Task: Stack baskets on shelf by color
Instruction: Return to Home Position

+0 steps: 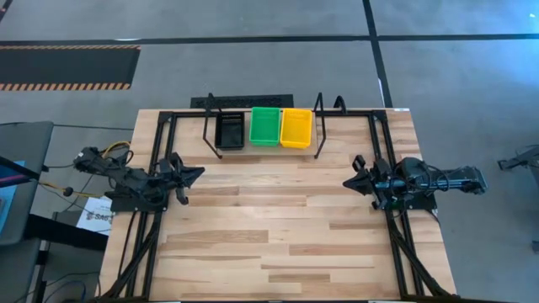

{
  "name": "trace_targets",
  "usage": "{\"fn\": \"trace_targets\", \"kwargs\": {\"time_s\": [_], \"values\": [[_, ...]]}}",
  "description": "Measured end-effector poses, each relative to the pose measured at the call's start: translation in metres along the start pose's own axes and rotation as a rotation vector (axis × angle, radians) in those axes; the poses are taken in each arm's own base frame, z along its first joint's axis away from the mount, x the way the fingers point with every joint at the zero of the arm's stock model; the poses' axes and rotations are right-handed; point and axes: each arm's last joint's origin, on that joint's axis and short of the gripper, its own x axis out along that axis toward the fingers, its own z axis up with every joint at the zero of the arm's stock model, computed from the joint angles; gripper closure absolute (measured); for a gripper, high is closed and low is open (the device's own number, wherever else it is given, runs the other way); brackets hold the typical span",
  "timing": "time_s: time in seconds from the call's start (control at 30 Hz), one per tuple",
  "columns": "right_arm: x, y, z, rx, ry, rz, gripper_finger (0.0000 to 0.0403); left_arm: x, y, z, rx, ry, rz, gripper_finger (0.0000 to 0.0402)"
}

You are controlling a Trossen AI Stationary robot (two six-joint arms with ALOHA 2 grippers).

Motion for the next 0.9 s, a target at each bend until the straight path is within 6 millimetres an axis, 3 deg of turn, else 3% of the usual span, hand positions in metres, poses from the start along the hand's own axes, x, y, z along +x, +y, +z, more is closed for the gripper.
{"fn": "trace_targets", "kwargs": {"time_s": [0.3,0.73,0.9], "values": [[0.000,0.008,0.011,-0.191,-0.064,0.065,0.0369,0.005,0.005,0.016,0.140,-0.133,-0.006,0.0402],[0.000,0.009,0.007,-0.188,-0.025,0.080,0.0369,0.014,0.016,0.008,0.093,-0.046,-0.067,0.0401],[0.000,0.009,0.006,-0.283,-0.017,0.098,0.0369,0.014,0.014,0.007,0.078,-0.027,-0.161,0.0402]]}}
